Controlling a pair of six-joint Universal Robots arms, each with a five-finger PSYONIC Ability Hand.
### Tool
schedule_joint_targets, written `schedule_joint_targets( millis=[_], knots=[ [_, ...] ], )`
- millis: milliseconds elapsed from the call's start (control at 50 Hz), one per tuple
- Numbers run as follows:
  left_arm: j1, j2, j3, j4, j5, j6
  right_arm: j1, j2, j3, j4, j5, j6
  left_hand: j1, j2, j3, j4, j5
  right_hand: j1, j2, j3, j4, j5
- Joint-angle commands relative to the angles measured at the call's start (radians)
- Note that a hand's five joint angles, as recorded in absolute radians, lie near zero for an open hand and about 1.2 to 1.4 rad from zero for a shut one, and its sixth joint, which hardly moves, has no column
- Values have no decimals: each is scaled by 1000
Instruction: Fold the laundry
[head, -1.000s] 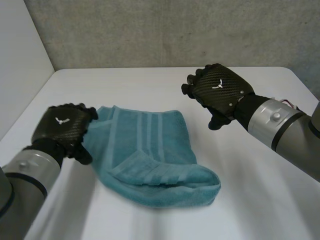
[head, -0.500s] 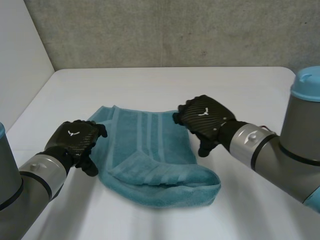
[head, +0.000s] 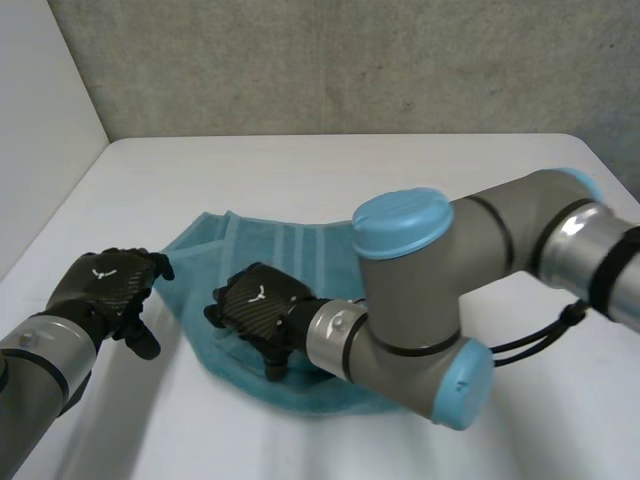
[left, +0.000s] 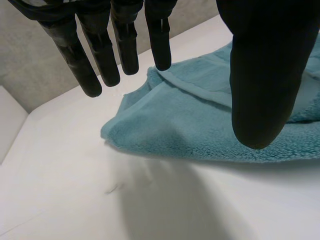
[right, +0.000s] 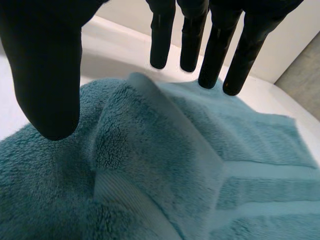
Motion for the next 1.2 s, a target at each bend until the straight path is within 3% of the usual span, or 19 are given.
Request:
schedule_joint_targets(
  millis=[20,40,80,260,360,420,460,680,800,820,840,860,880,1020,1120,1200],
  knots=[
    [15,5,-7,0,2,0,5,91,-107,-4,28,23,6,14,8,22,27,762,702,707,711,708],
    [15,5,-10,0,2,0,5,97,-125,-4,48,23,6,14,8,22,27,912,852,857,861,858],
    [17,5,-10,0,2,0,5,100,-145,-4,72,26,6,14,8,22,27,999,940,945,949,946],
    [15,8,-4,0,3,0,-21,94,-208,-4,212,24,6,14,8,22,27,1000,941,946,949,947],
    [12,25,-1,0,8,0,-183,21,-202,-9,379,61,6,14,8,22,27,1000,941,946,949,947],
    [8,31,2,0,8,0,-235,-17,-184,-15,407,64,6,14,8,22,27,1000,941,946,949,947],
    [5,35,4,1,9,2,-359,-72,-127,-26,428,66,6,14,8,22,27,1000,941,946,949,947],
    [-38,22,27,12,17,5,-656,-145,95,-47,421,20,9,17,11,25,30,1000,941,946,949,947],
    [-112,-35,53,55,20,11,-690,-167,207,-47,421,-74,24,32,25,39,45,1000,941,946,949,947],
    [-112,-35,53,55,20,11,-691,-179,238,-47,422,-86,24,32,25,39,45,719,660,665,669,666],
    [-138,-56,65,63,20,12,-691,-194,270,-50,424,-92,24,32,25,39,45,190,131,136,140,137],
    [-162,-76,77,66,20,14,-691,-194,270,-50,424,-92,27,34,28,42,47,185,126,131,134,132],
    [-162,-77,78,66,20,14,-691,-217,298,-55,425,-92,27,35,28,42,48,-167,-226,-221,-217,-220],
    [-236,-227,165,61,49,89,-686,-346,407,-98,387,-74,77,84,78,92,97,-220,-279,-275,-271,-273],
    [-250,-294,191,58,75,184,-691,-548,564,-159,268,-77,103,111,105,118,124,-191,-250,-245,-242,-244],
    [-254,-339,205,55,94,229,-691,-601,626,-151,209,-78,153,161,155,168,174,-159,-218,-213,-209,-212]
  ],
)
